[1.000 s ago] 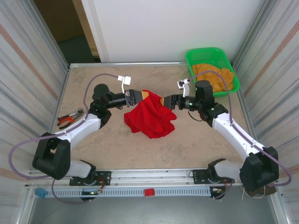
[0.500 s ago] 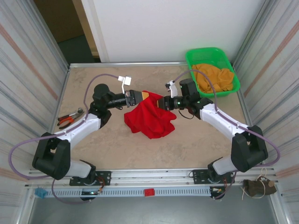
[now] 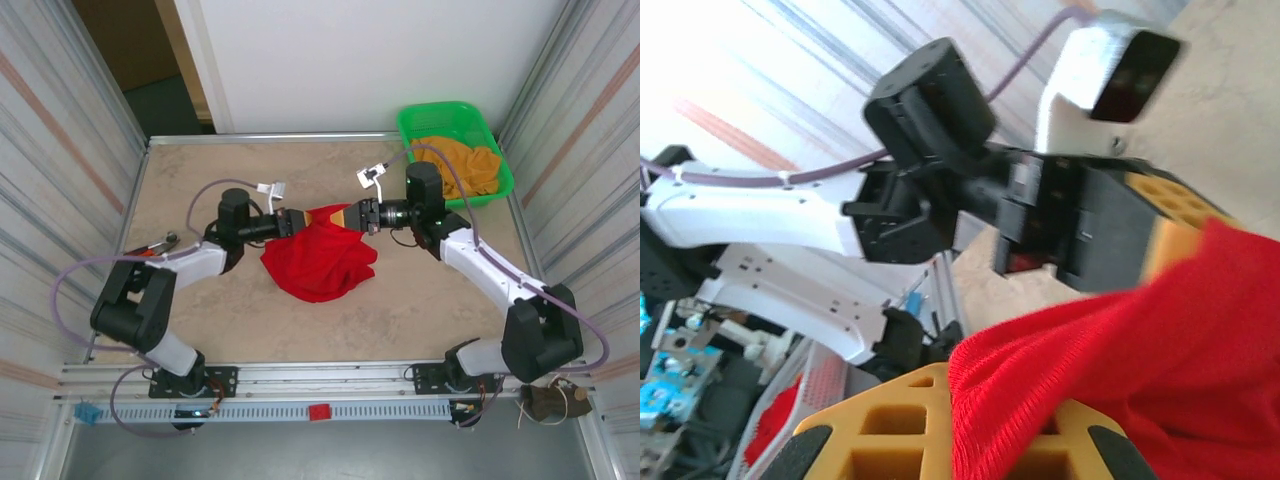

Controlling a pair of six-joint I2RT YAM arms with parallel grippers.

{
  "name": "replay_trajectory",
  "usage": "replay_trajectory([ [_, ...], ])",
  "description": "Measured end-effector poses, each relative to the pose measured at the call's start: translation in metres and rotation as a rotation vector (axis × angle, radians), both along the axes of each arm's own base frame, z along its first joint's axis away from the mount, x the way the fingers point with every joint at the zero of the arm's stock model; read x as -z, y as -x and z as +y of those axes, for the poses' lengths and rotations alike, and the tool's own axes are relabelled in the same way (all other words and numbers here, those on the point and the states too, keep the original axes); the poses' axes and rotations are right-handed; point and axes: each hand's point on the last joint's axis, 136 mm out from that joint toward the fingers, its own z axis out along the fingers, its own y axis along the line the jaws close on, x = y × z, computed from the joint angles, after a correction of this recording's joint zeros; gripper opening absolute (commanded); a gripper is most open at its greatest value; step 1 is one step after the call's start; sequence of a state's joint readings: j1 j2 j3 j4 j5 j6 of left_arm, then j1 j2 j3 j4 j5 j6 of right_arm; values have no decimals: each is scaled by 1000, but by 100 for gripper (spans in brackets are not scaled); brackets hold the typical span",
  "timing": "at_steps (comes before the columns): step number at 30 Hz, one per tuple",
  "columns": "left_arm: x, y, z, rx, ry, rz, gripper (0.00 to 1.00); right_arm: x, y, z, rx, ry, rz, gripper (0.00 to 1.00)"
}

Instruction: Fold the inside-out t-shirt

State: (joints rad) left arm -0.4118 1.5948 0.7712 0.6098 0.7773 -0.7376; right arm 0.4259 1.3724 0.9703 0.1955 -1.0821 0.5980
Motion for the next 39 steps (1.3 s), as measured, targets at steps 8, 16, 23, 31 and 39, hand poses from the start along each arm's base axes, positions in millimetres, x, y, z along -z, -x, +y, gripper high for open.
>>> replay_trajectory([
  [8,5,1,-20,-9,-37,8,52,1,-23,-16,44,-44,4,0],
  [16,-84,26,18,-113,45,-190,62,14,-37,-39,118,-41,21,0],
  [23,-72,47,-15,-30,29,-166,64,13,-37,-39,120,-42,16,0],
  [31,-15,56,-59,62,-53,-65,0,13,-33,-30,111,-43,26,0],
  [39,15,70,-88,114,-63,-75,11,14,-39,-28,120,-60,84,0],
])
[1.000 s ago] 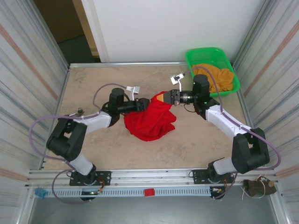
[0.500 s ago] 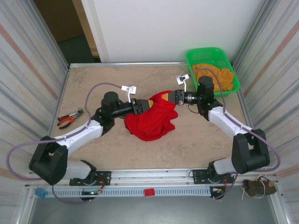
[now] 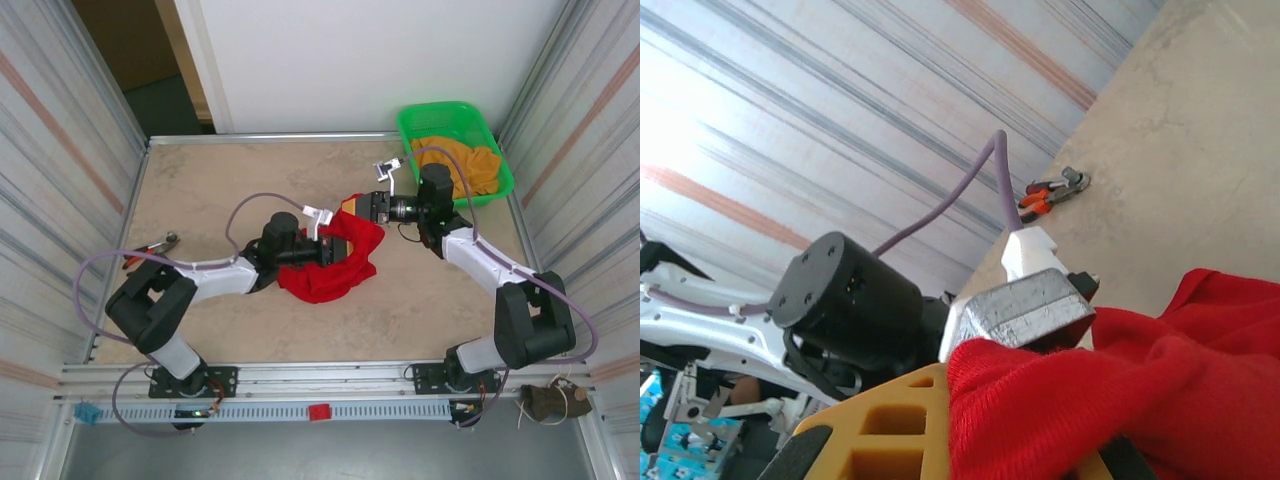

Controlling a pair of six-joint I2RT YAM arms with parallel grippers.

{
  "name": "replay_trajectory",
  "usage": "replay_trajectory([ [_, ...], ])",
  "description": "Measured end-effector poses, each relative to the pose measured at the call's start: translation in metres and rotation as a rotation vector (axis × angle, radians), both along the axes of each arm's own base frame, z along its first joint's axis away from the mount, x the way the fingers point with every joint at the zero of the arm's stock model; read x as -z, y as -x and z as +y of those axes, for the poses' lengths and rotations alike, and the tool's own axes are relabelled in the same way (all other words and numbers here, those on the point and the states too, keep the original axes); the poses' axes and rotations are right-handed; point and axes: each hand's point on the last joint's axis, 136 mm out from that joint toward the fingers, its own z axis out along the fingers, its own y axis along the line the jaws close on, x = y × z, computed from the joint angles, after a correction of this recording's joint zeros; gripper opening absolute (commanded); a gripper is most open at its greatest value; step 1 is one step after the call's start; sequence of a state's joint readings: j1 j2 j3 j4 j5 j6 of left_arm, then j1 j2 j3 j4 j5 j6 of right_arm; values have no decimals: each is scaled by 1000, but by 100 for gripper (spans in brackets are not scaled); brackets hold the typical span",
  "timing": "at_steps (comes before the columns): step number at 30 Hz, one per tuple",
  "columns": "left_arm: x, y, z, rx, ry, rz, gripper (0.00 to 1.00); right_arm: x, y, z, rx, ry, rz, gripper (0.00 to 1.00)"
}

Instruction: Fold the inside-out t-shirt

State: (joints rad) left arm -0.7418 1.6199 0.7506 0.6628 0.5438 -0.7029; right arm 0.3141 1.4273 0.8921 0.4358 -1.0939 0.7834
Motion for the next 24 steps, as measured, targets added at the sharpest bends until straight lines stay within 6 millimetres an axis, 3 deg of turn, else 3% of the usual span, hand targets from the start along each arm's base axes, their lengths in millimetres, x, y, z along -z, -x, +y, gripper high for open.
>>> replay_trajectory([
  [3,11,0,15,-34,-19,10,35,0,-3,-1,6,-6,8,0],
  [5,22,4,31,-57,-61,38,45,-5,-4,-3,8,-16,-18,0],
  [7,16,6,46,-85,-92,29,50,-8,-6,-6,16,-21,-32,0],
  [10,-32,9,64,-122,-69,-89,52,-8,-8,-8,23,-22,-35,0],
  [12,-74,10,72,-142,-29,-194,53,-9,-7,-8,22,-23,-37,0],
  [16,-121,2,80,-175,11,-313,53,-11,-4,-6,12,-24,-41,0],
  [19,-122,-9,75,-174,-7,-319,53,-12,0,-3,4,-24,-44,0],
  [24,-88,-27,57,-135,-65,-248,54,-13,5,-1,-7,-23,-43,0],
])
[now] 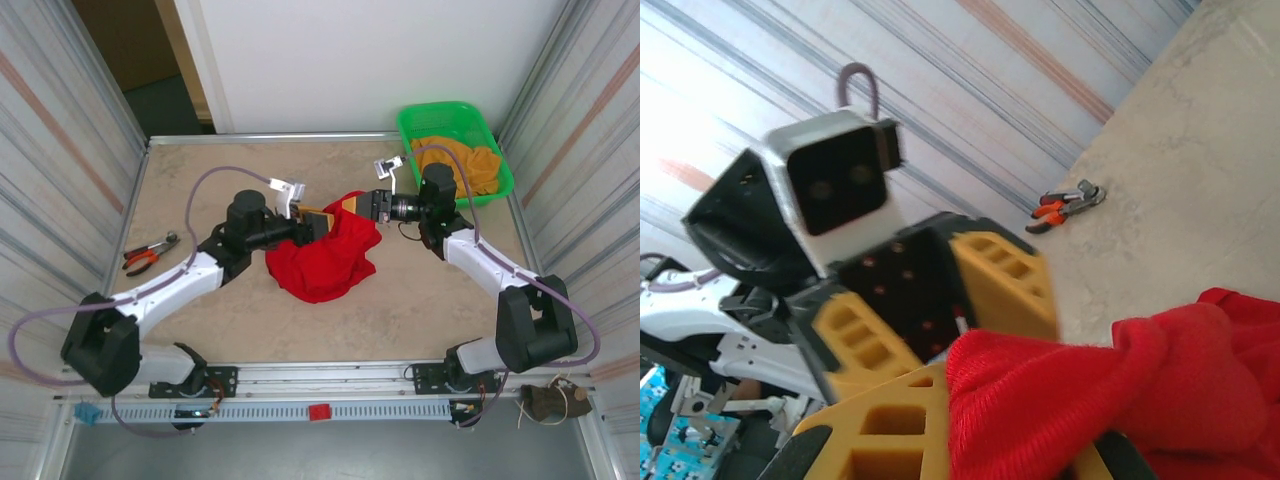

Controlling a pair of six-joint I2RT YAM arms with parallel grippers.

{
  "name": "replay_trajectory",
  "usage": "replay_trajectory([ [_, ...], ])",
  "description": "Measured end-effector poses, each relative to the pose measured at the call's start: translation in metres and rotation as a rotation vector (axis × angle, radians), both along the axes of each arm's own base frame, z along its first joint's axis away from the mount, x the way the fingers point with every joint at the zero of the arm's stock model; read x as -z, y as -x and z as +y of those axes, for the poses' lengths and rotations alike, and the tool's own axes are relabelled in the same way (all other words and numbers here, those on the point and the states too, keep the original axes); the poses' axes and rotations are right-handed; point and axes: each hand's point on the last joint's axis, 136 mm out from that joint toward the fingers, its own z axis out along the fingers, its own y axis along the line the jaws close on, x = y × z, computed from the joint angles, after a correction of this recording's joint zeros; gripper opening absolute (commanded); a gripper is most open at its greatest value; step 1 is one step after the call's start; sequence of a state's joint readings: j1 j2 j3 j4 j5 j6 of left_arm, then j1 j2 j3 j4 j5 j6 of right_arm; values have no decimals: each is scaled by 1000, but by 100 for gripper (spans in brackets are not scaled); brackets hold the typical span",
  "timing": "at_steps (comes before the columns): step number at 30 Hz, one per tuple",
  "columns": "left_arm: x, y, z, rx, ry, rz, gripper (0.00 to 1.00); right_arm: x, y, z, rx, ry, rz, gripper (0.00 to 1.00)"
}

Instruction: Fold the inside-out t-shirt

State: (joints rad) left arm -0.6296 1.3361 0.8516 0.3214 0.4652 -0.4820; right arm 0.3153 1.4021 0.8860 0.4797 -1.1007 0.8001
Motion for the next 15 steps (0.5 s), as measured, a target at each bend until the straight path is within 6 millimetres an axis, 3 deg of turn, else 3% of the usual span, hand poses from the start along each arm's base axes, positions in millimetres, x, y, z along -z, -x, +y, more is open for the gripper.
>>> replay_trajectory([
  [3,15,-3,-8,22,-19,35,54,0,2,1,-4,2,6,0],
  [8,16,3,-22,73,-6,31,49,0,3,3,-4,4,-1,0],
  [9,16,4,-24,81,-2,29,42,0,3,3,-5,5,0,0],
  [11,14,5,-28,88,8,26,17,0,4,4,-9,5,0,2],
  [13,13,5,-29,90,16,22,0,1,5,5,-11,6,3,45],
  [15,14,3,-28,83,16,26,0,1,3,2,-3,6,1,66],
])
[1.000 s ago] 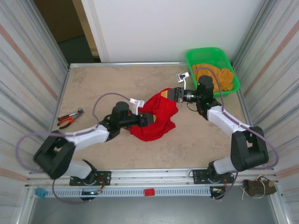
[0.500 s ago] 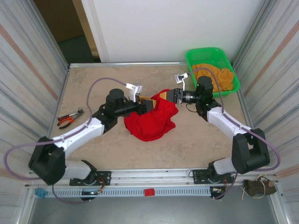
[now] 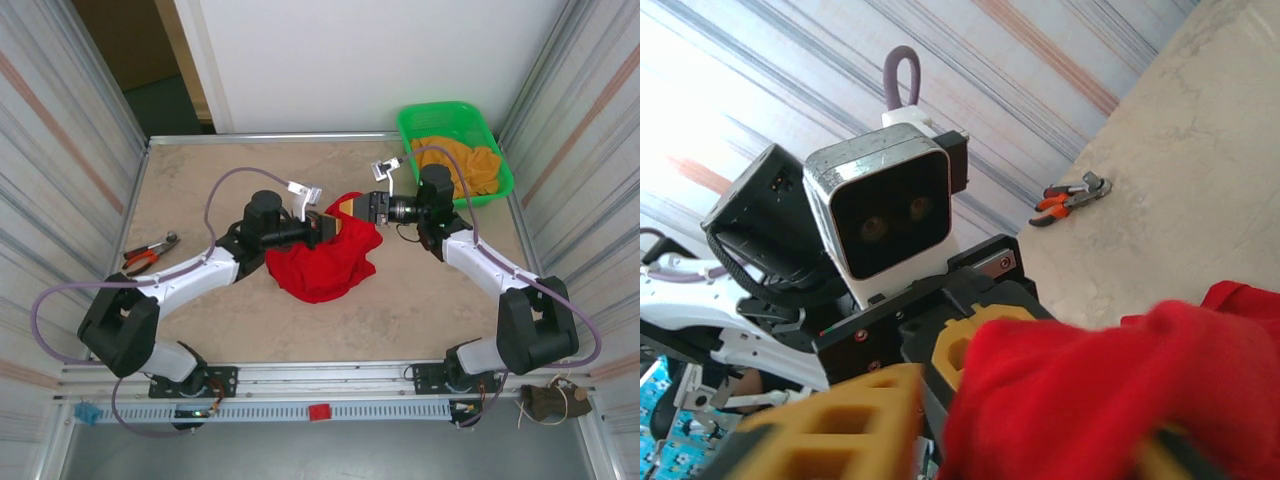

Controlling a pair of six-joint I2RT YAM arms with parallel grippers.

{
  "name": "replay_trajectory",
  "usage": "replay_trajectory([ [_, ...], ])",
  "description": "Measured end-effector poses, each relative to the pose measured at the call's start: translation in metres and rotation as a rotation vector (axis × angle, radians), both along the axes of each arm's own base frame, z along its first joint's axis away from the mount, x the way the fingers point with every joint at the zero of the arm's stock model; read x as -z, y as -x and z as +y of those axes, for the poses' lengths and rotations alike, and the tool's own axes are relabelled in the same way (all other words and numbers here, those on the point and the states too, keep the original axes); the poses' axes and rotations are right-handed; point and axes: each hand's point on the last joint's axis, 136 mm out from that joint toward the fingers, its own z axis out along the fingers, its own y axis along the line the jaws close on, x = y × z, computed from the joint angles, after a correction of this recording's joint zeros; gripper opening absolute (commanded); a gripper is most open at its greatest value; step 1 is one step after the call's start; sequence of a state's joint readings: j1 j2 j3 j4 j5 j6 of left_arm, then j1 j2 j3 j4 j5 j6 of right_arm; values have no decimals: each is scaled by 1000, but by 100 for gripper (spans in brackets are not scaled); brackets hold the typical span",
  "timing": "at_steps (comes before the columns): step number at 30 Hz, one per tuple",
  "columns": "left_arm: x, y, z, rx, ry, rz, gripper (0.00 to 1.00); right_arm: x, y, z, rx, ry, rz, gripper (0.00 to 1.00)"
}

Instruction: Fold the inside-out t-shirt

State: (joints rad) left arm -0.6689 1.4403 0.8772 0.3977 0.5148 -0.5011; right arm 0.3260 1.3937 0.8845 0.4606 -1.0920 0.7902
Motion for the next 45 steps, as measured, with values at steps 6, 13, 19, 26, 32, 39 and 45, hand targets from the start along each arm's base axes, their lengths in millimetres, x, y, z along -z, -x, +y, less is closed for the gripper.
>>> replay_trajectory([
  [6,-13,-9,19,-52,-2,37,0,13,-4,-34,129,48,-22,70],
  [13,-87,-9,29,-41,71,-5,0,65,16,-15,92,133,34,57],
  [19,-99,-15,41,-45,127,73,0,112,21,11,28,208,106,0],
  [26,-121,-28,65,-90,236,119,0,159,-11,-24,217,393,226,39],
  [32,-124,-19,64,-102,229,129,0,103,2,-44,360,475,120,65],
  [39,-92,-16,51,-140,137,195,0,-46,29,-18,390,334,-203,75],
  [45,-71,-24,44,-180,74,247,0,-21,22,17,341,412,-178,49],
])
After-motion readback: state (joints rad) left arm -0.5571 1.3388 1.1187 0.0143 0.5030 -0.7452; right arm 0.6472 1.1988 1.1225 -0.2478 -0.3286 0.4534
